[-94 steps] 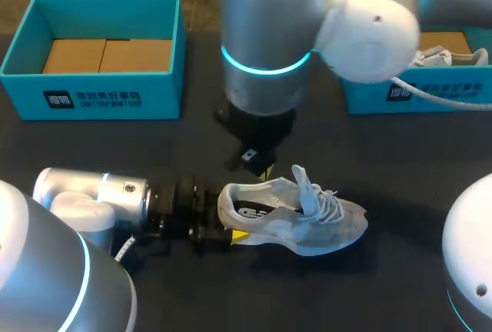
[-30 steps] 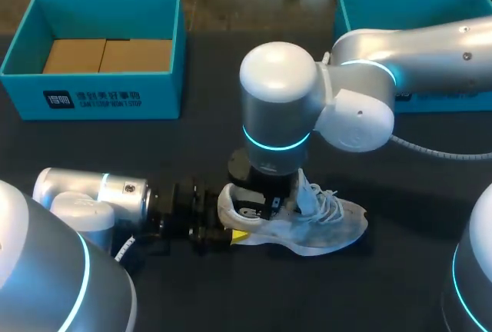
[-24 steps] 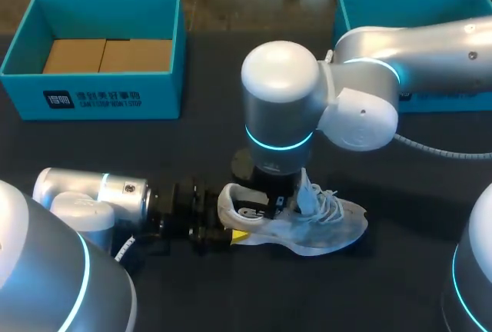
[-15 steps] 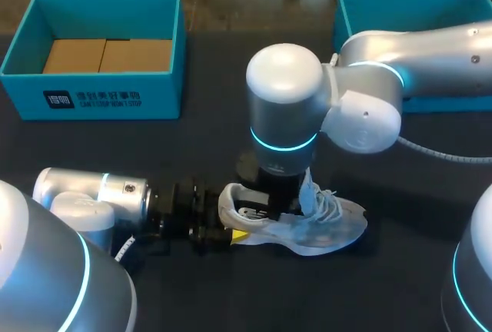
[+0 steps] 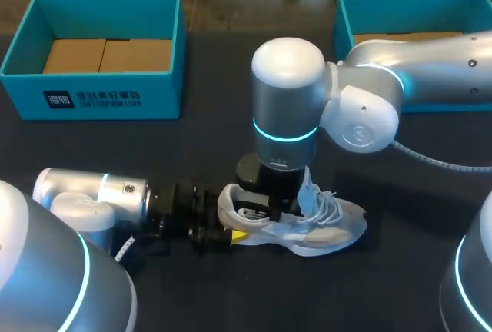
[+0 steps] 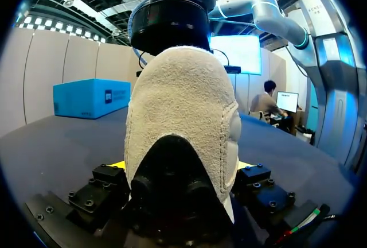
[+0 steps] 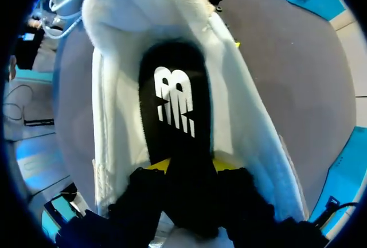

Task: Take the shoe out of the shoebox, open the shoe tongue, remove and reinsert the insole, then place the shoe into the shoebox

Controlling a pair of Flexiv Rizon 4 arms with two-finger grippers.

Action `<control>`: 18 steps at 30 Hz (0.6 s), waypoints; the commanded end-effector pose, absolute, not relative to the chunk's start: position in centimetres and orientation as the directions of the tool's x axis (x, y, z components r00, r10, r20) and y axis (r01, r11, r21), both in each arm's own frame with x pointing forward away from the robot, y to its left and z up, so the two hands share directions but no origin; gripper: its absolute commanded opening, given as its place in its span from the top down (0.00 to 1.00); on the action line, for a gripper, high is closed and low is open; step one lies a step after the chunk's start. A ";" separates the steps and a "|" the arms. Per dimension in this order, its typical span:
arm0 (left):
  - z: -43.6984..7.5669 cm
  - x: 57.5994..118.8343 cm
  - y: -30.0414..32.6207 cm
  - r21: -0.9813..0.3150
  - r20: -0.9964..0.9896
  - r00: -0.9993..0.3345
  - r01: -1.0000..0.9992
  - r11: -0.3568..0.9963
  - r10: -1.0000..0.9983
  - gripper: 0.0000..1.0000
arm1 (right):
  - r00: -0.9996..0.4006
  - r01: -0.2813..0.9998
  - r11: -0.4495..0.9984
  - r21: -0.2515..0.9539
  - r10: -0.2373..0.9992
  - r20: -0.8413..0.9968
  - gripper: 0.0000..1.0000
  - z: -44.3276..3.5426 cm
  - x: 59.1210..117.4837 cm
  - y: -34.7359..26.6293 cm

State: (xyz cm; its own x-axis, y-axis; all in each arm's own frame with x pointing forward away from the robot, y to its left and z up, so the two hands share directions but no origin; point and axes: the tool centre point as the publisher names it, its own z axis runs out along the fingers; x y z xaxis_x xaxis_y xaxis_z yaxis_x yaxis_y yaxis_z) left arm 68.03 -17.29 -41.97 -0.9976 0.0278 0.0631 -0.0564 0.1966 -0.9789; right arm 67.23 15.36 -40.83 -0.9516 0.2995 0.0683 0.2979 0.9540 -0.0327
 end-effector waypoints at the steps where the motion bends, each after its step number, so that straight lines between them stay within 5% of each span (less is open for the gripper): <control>1: -42.0 68.1 -17.2 -0.979 0.063 -0.998 -0.056 0.197 0.026 1.00 | -0.956 0.275 0.961 -0.035 0.278 0.093 0.65 -42.1 65.8 16.3; 8: -42.0 68.1 -17.2 -0.979 0.063 -0.998 -0.056 0.197 0.026 1.00 | -0.959 0.242 0.968 -0.069 0.250 0.135 0.79 -42.1 64.8 17.0; 9: -42.0 68.1 -17.2 -0.979 0.063 -0.998 -0.056 0.197 0.026 1.00 | -0.958 0.232 0.969 -0.086 0.243 0.156 0.99 -42.1 64.7 17.0; 18: -42.0 68.1 -17.2 -0.979 0.063 -0.998 -0.056 0.197 0.026 1.00 | -0.937 0.284 0.957 -0.048 0.288 0.198 1.00 -40.2 64.7 16.0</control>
